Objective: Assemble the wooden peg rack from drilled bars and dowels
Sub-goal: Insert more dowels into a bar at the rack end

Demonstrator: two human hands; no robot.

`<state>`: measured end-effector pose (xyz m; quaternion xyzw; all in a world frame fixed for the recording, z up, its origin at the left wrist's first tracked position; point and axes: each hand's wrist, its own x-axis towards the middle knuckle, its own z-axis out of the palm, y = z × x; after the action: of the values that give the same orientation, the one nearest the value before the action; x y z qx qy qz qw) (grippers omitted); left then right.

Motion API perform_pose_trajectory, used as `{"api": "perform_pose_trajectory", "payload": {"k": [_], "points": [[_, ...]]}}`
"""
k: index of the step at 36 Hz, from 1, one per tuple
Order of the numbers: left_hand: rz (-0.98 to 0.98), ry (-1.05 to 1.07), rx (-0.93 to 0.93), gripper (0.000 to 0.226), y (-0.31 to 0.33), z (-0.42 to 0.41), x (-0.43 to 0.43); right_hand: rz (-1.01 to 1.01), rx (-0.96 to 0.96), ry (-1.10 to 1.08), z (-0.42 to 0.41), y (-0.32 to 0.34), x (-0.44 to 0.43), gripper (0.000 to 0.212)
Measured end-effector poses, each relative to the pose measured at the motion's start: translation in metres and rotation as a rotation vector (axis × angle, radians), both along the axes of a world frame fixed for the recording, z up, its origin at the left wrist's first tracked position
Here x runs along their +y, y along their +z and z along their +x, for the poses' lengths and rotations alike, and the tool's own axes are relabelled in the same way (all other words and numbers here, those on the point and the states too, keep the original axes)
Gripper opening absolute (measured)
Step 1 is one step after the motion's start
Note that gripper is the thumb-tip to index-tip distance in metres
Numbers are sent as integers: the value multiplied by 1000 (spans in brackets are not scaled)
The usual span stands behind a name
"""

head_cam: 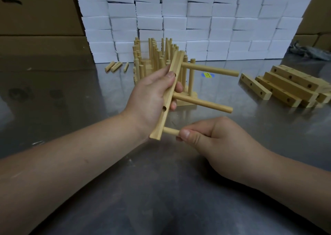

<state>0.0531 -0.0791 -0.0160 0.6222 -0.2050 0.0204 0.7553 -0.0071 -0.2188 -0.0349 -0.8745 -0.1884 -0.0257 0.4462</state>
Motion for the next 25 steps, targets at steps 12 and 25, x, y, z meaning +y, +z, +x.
{"api": "perform_pose_trajectory", "payload": {"k": [12,25], "points": [[78,72,-4,18,18,12,8,373,8,205,-9,10,-6,42],[141,-586,538,32,27,20,22,192,-172,-225,22,12,-35,41]]}}
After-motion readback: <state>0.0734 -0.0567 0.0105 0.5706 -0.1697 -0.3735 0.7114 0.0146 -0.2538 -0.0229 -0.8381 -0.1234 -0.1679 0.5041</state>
